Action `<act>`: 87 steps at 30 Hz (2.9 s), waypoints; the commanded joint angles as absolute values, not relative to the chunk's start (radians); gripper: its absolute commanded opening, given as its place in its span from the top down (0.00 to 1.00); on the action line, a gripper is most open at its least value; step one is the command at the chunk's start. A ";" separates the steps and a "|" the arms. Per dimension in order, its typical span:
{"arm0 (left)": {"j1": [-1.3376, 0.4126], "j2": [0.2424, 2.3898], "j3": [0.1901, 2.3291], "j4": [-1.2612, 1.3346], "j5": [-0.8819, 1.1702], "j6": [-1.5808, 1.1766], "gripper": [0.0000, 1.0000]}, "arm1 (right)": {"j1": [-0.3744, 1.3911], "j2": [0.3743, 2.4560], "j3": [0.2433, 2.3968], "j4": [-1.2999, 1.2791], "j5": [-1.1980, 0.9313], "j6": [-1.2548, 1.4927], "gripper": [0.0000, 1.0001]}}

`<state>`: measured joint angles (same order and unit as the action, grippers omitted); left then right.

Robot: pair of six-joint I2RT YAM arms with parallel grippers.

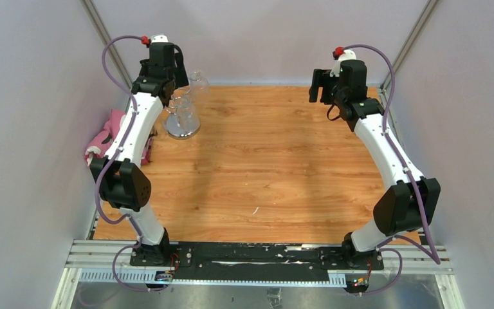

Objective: Take the wine glass off the wine glass rack

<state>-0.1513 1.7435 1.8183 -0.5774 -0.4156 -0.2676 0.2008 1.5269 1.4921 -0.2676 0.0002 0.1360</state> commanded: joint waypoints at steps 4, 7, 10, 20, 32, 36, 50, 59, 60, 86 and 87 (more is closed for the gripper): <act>-0.144 1.762 1.799 -0.459 -0.347 -0.268 0.28 | 0.187 1.517 1.465 -0.239 -0.027 0.163 0.17; -0.144 1.764 1.792 -0.427 -0.329 -0.271 0.46 | 0.186 1.519 1.462 -0.236 -0.026 0.165 0.18; -0.144 1.766 1.794 -0.431 -0.328 -0.277 0.51 | 0.183 1.522 1.459 -0.234 -0.028 0.164 0.18; -0.141 1.785 1.790 -0.428 -0.389 -0.241 0.71 | 0.176 1.524 1.447 -0.219 -0.057 0.176 0.19; -0.141 1.823 1.740 -0.384 -0.540 -0.210 0.75 | 0.173 1.545 1.436 -0.211 -0.126 0.203 0.20; -0.141 1.838 1.717 -0.349 -0.546 -0.209 0.70 | 0.173 1.543 1.430 -0.211 -0.127 0.203 0.20; -0.141 1.806 1.684 -0.345 -0.499 -0.235 1.00 | 0.170 1.571 1.428 -0.192 -0.157 0.231 0.21; -0.142 1.727 1.667 -0.325 -0.410 -0.274 1.00 | 0.169 1.578 1.420 -0.181 -0.163 0.246 0.21; -0.141 1.718 1.668 -0.322 -0.392 -0.284 1.00 | 0.169 1.579 1.420 -0.181 -0.160 0.246 0.21; -0.286 1.642 1.717 -0.323 -0.216 -0.355 1.00 | 0.158 1.500 1.366 -0.166 -0.098 0.241 0.26; -0.294 1.645 1.719 -0.322 -0.214 -0.357 1.00 | 0.157 1.496 1.363 -0.166 -0.095 0.240 0.26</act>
<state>-0.2527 1.7382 1.6653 -0.4496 -0.2909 -0.2909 0.1730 1.5475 1.3800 -0.1745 -0.1257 0.2436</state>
